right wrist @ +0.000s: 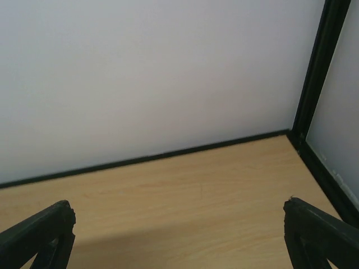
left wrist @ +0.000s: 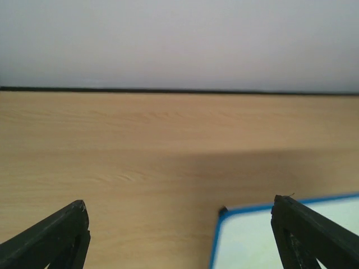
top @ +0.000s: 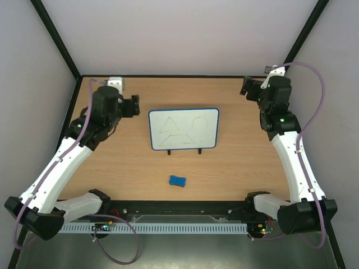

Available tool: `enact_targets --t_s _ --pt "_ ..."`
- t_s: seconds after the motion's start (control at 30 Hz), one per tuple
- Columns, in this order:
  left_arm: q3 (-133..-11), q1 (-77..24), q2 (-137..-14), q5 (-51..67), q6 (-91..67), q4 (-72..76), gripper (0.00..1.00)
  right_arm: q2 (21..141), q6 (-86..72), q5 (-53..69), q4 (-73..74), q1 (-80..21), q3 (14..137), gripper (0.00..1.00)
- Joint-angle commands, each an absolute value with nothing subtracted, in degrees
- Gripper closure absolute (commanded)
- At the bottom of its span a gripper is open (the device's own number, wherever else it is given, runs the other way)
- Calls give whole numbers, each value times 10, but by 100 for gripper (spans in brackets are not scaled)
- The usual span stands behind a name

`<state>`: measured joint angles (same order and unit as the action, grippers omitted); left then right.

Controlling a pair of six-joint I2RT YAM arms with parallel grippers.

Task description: Erase the whiteboard

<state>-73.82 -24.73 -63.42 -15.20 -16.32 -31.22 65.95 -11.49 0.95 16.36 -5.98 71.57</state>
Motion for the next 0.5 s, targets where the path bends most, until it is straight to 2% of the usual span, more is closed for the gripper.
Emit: enact_targets --t_s 0.0,0.27,0.47 --pt "-699 -323 -629 -151 -196 -318 14 646 -93 64 171 -52 677 2" --pt "-629 -531 -656 -105 -224 -324 24 637 -56 192 161 -40 582 2" --pt "-600 -643 -694 -86 -218 -332 33 637 -27 293 137 -32 510 2"
